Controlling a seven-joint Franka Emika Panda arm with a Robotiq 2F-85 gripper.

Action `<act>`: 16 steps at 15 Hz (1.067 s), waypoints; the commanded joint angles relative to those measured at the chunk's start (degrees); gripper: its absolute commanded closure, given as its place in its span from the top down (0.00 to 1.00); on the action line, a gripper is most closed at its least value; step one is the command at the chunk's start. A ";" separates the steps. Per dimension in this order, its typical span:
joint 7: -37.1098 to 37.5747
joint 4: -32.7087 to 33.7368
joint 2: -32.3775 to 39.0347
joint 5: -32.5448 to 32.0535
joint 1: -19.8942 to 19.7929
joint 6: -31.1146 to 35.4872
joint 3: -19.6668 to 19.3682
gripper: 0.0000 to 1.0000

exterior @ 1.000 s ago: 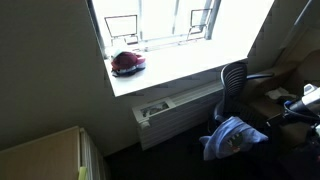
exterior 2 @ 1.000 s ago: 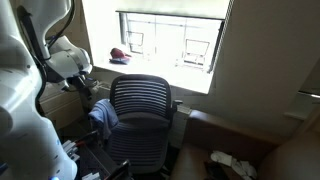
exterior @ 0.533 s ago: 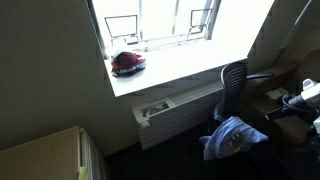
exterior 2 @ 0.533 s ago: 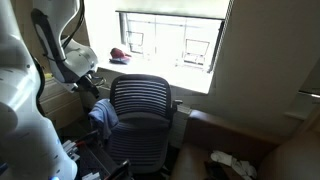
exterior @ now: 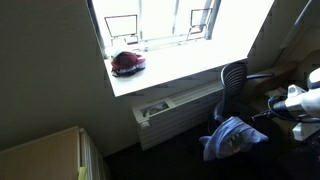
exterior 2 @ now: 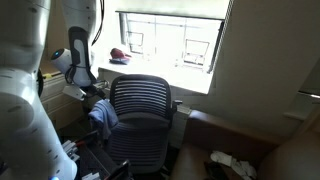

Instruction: Remove the bag and the shirt from the chair and put them on the couch

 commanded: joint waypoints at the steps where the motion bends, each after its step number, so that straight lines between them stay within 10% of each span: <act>1: 4.22 6.10 13.05 -10.14 11.74 -8.62 -11.33 1.00; 8: 6.34 9.51 16.96 -9.36 15.95 -6.63 -16.15 1.00; 9: 6.51 9.65 17.39 -9.55 15.87 -6.51 -16.59 0.75; 16: 5.69 9.11 16.66 -7.42 15.73 -3.21 -17.70 0.32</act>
